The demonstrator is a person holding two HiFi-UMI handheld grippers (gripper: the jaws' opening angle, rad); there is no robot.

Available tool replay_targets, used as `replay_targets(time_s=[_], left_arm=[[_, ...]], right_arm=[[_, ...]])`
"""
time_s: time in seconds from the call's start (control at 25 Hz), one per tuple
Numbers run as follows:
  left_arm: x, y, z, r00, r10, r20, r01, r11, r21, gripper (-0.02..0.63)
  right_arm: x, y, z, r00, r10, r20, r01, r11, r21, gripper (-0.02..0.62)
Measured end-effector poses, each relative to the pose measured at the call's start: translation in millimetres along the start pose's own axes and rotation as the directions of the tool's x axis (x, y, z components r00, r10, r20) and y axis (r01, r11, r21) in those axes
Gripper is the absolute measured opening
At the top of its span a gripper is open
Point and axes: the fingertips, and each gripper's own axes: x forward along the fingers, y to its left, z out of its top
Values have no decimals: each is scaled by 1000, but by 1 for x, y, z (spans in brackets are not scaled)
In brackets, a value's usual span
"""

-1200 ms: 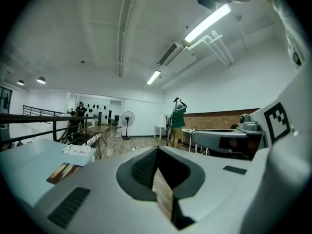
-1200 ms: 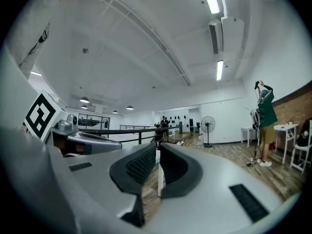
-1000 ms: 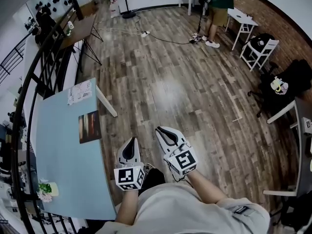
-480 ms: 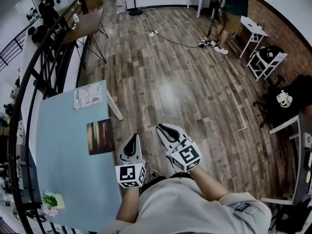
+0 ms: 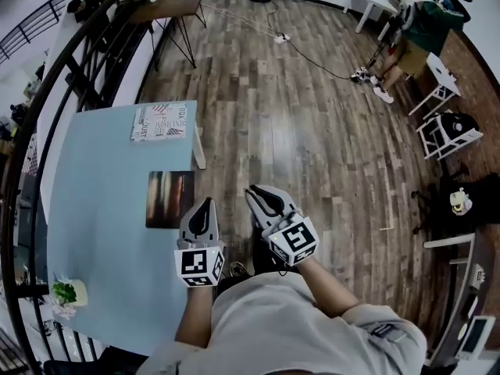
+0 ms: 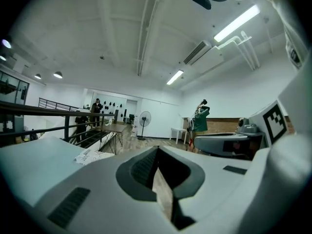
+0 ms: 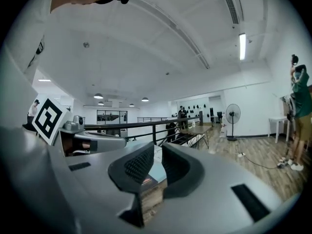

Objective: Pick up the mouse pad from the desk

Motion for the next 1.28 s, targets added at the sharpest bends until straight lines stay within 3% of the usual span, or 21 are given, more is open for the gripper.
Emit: replay_targets(time_s=[0.44, 0.68, 0.8, 1.0, 1.28], left_arm=[[73, 54, 14, 984, 176, -20, -175, 984, 11, 12], [103, 89, 17, 944, 328, -25, -328, 944, -20, 12], [107, 99, 8, 910, 411, -48, -413, 910, -32, 12], [92, 118, -10, 832, 546, -99, -553, 831, -56, 12], [58, 134, -38, 731, 660, -171, -677, 732, -71, 12]], right_arm=[[102, -50, 13, 975, 222, 8, -222, 975, -4, 57], [158, -69, 11, 925, 379, -8, -379, 925, 1, 57], [180, -73, -1, 887, 462, -31, -461, 887, 34, 57], [211, -59, -19, 805, 589, -68, -586, 808, 64, 57], [232, -19, -42, 691, 715, -107, -709, 699, 93, 57]])
